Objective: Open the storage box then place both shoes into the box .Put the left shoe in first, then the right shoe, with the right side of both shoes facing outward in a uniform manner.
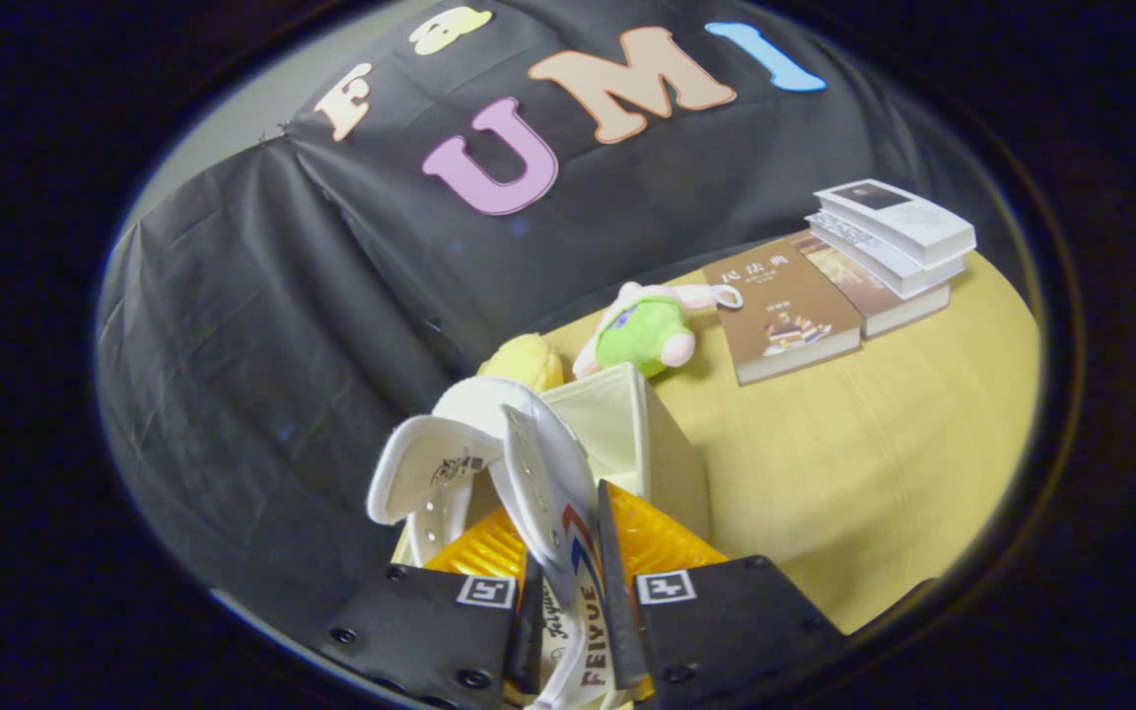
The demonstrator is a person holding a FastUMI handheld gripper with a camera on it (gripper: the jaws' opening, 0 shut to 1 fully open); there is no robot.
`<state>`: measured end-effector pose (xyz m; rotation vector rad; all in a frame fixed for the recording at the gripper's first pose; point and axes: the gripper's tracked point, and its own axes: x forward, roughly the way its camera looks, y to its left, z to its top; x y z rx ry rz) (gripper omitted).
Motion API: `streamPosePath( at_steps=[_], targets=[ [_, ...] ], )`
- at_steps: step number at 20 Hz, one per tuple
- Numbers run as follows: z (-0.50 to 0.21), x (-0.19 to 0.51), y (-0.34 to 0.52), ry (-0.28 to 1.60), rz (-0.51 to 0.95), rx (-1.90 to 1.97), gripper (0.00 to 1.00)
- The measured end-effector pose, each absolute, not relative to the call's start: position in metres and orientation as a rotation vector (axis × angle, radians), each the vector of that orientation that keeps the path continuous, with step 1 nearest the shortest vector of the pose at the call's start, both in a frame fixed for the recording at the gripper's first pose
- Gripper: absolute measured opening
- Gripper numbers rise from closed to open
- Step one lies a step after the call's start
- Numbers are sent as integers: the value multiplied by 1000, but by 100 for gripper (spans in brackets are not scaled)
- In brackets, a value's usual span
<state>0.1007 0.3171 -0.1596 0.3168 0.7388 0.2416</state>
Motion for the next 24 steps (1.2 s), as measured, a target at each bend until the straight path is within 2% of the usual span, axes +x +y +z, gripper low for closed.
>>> streamPosePath(
  at_steps=[7, 12, 20, 24],
  targets=[
    [-140, 65, 320, 739, 368, 314, 70],
    [-116, 43, 281, 619, 428, 182, 97],
    [-56, 43, 150, 246, 300, -76, 99],
    [-41, 20, 110, 127, 300, -77, 99]
  ],
)
